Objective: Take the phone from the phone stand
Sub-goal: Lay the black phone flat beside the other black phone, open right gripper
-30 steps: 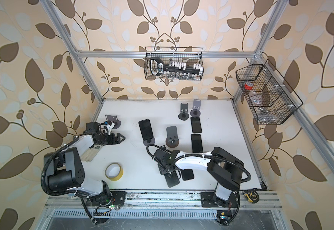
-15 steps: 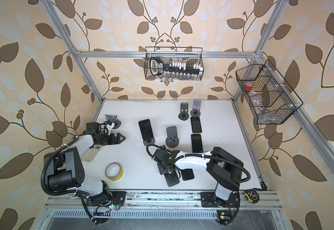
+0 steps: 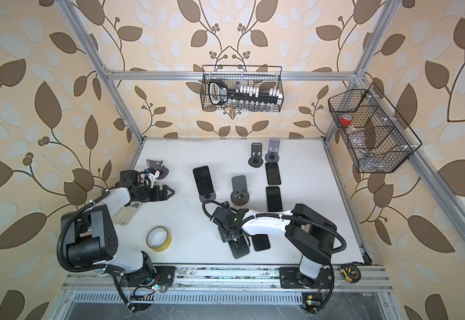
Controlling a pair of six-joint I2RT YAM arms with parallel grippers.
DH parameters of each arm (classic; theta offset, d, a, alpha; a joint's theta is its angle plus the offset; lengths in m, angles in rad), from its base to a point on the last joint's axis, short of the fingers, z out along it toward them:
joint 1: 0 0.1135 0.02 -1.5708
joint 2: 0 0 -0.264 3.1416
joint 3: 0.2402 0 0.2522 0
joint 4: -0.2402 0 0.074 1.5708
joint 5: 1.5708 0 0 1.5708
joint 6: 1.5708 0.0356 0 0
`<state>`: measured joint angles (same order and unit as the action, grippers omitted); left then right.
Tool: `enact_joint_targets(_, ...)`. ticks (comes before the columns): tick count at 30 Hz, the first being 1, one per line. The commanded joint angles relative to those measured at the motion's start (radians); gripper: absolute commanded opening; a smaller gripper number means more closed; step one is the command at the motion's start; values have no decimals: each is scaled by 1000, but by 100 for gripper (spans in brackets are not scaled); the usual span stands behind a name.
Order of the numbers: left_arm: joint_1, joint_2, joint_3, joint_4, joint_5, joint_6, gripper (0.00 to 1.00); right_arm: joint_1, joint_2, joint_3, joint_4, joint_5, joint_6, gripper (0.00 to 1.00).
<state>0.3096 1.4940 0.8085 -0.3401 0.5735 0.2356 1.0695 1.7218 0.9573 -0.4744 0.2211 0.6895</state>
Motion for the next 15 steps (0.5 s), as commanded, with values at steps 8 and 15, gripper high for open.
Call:
enact_joint_targets(8,10,-13,22,-4,28,14,99,1,53,2,-32,-17,-1,77)
enact_joint_targets(15,10,-13,21,-4,28,15,99,1,54,6,-38,-17,-1,77)
